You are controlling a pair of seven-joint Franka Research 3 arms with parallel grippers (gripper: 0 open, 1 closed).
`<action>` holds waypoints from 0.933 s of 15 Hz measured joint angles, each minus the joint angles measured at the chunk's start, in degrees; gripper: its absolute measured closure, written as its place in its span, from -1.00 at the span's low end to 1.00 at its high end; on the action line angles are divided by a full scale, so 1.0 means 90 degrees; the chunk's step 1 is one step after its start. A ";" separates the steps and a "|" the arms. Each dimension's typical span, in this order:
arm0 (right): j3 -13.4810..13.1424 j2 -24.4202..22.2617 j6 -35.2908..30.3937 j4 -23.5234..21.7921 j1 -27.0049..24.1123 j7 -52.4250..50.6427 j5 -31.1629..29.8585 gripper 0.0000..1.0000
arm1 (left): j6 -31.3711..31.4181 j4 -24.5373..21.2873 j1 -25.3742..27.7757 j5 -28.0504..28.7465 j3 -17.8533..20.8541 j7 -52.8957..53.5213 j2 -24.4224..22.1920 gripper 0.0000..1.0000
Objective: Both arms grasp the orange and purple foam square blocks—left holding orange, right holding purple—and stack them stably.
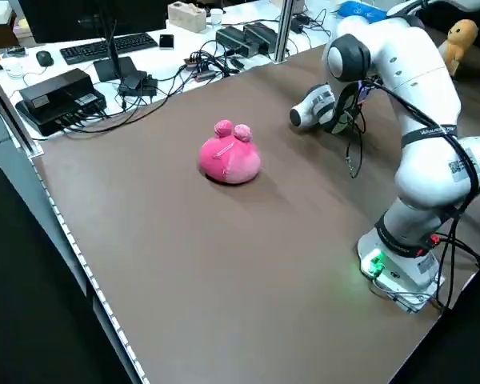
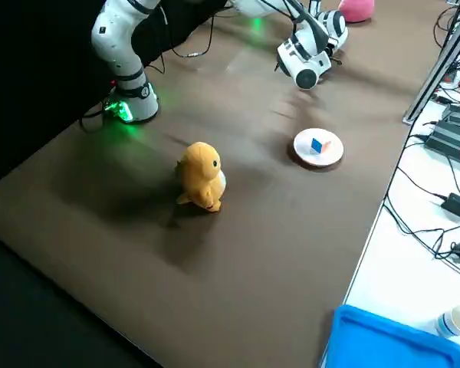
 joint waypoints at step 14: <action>0.0003 0.0081 -0.0011 -0.0023 0.0002 -0.0002 0.0002 -0.61 | 0.0002 0.0000 0.0000 0.0000 0.0000 0.0000 0.0000 -0.19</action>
